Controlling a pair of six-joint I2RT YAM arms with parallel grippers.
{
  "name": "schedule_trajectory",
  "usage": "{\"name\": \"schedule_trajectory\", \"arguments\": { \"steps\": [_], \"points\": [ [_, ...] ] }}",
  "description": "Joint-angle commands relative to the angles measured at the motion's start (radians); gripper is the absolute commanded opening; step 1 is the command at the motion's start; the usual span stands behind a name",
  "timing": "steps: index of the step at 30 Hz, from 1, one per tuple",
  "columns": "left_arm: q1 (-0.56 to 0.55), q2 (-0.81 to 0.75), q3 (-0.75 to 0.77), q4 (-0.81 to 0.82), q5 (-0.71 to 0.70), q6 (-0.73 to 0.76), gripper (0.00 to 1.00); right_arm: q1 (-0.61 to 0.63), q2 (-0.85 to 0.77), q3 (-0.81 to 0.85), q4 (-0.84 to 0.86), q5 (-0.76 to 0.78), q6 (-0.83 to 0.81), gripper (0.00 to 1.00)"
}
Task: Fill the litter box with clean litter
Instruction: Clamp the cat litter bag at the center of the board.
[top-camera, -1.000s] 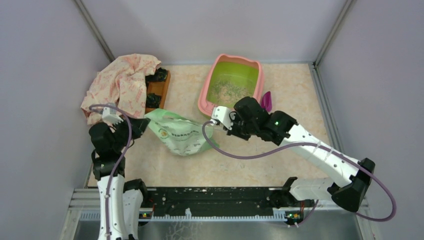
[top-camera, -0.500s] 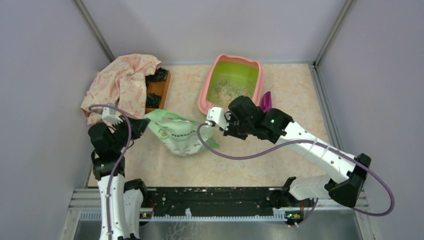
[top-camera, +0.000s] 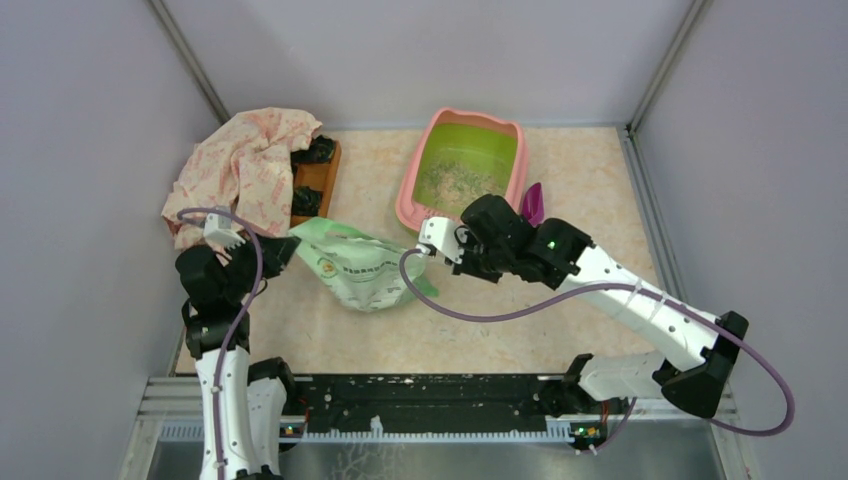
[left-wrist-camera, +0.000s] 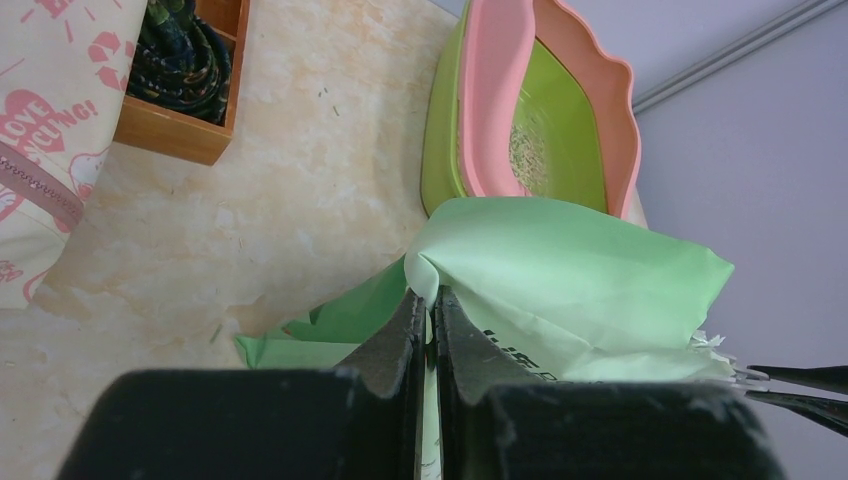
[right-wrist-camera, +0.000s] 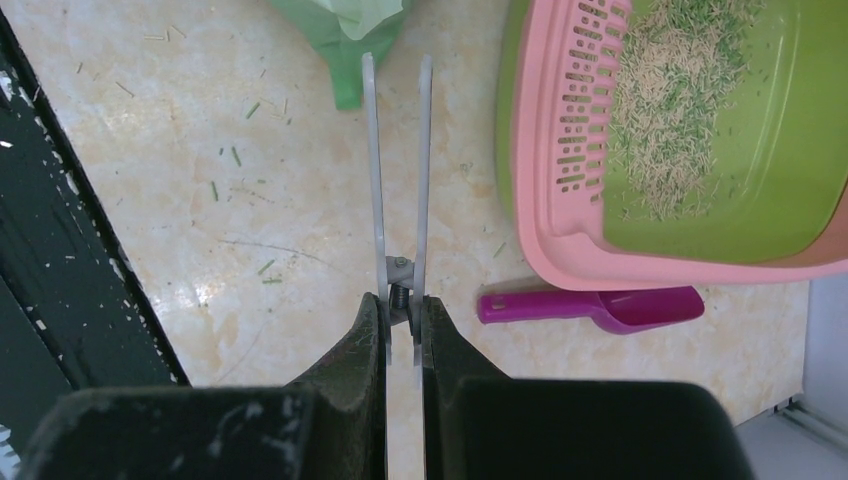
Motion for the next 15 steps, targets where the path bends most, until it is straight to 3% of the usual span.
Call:
{"name": "schedule_trajectory", "arguments": {
  "steps": [1,15],
  "points": [
    [0.011,-0.001,-0.017,0.012,0.017,0.001,0.10,0.013,-0.003,0.047,0.015,0.003,0.006,0.00],
    [0.014,-0.006,-0.032,0.027,0.035,-0.008,0.09,0.021,0.059,0.105,0.026,-0.003,0.001,0.00]
  ]
}}
